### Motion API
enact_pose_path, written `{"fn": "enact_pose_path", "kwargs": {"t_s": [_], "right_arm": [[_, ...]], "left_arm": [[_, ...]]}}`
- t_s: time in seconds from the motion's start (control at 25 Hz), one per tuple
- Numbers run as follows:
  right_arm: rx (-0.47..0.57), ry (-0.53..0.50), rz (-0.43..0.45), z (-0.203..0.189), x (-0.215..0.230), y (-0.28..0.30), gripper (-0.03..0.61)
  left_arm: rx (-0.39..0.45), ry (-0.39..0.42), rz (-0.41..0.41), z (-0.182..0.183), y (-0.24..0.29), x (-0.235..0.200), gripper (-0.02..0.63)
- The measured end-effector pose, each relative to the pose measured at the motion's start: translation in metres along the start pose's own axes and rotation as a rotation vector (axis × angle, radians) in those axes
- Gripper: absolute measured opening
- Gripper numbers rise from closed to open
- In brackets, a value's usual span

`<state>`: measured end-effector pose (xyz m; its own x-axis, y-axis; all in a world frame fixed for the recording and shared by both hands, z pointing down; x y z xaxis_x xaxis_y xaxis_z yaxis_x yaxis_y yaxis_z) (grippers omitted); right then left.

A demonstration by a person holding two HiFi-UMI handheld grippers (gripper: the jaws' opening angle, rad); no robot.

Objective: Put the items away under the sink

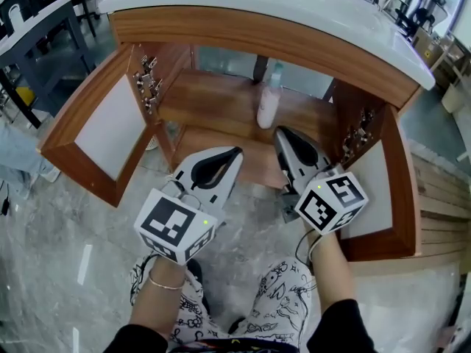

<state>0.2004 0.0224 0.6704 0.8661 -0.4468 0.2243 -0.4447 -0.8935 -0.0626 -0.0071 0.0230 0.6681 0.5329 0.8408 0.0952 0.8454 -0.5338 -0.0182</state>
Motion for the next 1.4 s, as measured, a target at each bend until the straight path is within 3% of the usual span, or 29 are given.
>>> {"fn": "enact_pose_path", "kwargs": {"t_s": [1.4], "right_arm": [[0.027,0.046,-0.006,-0.020,-0.012,-0.016,0.008]], "left_arm": [[-0.016,-0.023,-0.014,-0.006,0.002,-0.007,0.008]]}}
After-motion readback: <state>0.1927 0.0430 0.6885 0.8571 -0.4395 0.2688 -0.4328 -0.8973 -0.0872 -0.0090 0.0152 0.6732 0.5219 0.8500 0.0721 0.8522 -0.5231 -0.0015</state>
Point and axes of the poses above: the fingertips, and each gripper's own axes: y forward along the fingers, x to its right, z out of its top, the point moved 10 cm from there along -y, backward along the fingers, and after that the axes turned 5 degrees about y, right-handed, at the moved point
